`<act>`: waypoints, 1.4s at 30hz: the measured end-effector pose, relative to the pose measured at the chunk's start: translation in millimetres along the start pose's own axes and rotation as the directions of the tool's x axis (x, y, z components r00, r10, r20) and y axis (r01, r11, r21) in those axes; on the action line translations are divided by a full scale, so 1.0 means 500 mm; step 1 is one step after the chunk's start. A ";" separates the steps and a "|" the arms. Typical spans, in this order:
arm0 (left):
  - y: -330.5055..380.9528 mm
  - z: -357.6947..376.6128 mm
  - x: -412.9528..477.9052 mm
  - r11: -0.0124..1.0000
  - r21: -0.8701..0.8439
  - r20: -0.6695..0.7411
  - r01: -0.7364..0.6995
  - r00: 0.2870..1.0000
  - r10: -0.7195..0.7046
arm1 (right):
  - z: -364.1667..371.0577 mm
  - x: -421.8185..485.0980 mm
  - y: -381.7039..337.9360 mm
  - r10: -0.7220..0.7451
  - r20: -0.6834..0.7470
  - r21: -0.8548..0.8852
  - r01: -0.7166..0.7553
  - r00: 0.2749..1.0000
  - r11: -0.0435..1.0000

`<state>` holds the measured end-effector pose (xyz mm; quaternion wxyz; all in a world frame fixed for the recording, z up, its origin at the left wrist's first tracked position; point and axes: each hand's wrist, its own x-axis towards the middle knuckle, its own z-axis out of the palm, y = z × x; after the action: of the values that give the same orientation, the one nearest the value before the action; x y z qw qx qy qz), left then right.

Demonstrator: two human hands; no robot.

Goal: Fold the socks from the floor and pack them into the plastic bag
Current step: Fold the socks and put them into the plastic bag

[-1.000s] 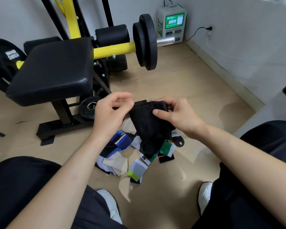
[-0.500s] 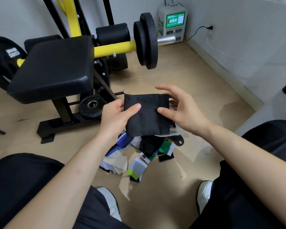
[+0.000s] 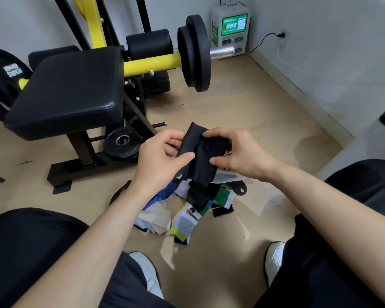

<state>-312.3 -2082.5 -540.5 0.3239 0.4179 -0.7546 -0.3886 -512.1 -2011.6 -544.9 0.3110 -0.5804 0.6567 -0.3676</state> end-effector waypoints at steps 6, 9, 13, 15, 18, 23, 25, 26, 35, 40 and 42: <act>-0.013 0.033 -0.026 0.978 0.070 0.141 -0.198 0.972 0.187 | 0.000 -0.004 -0.007 0.096 0.037 0.348 -0.103 0.995 0.932; -0.015 0.033 -0.025 0.980 0.012 0.192 -0.200 0.962 0.194 | -0.001 -0.006 -0.006 0.140 0.047 0.455 -0.146 0.989 0.878; -0.009 0.021 -0.013 0.987 -0.112 0.133 -0.113 0.983 0.127 | -0.005 0.002 0.004 0.118 -0.017 0.420 -0.100 0.993 0.902; -0.013 0.019 -0.004 0.990 -0.113 0.036 -0.084 0.995 0.088 | -0.011 0.004 0.006 0.071 0.014 0.382 -0.071 0.997 0.921; -0.015 0.018 0.008 0.951 -0.301 0.164 0.074 0.986 -0.025 | -0.020 0.003 0.004 0.004 0.068 0.369 -0.029 0.998 0.929; -0.024 0.037 0.017 0.885 -0.435 0.355 0.169 0.935 -0.004 | -0.020 0.006 0.007 -0.002 -0.054 0.451 0.026 0.999 0.892; -0.026 0.050 0.023 0.860 -0.478 0.275 0.178 0.960 -0.046 | -0.017 0.006 0.009 0.016 -0.088 0.506 0.031 0.996 0.862; -0.027 0.056 0.027 0.847 -0.499 0.232 0.180 0.970 -0.070 | -0.012 0.006 0.011 0.017 -0.087 0.511 0.030 0.996 0.859; -0.040 0.109 0.076 0.824 -0.507 0.213 0.253 0.963 -0.164 | 0.019 0.033 0.051 0.115 -0.095 0.480 -0.055 0.989 0.875; -0.108 0.103 0.140 0.991 -0.091 0.139 0.100 0.987 -0.086 | -0.017 0.051 0.098 0.128 -0.110 0.109 -0.116 0.986 0.987; -0.163 0.102 0.163 0.981 0.188 0.194 -0.044 0.981 0.007 | -0.029 0.053 0.115 0.106 -0.019 -0.074 -0.107 0.994 0.991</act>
<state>-358.8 -2166.7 -621.7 0.2126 0.3978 -0.8216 -0.3487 -558.4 -2032.8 -585.4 0.3033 -0.5532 0.7023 -0.3297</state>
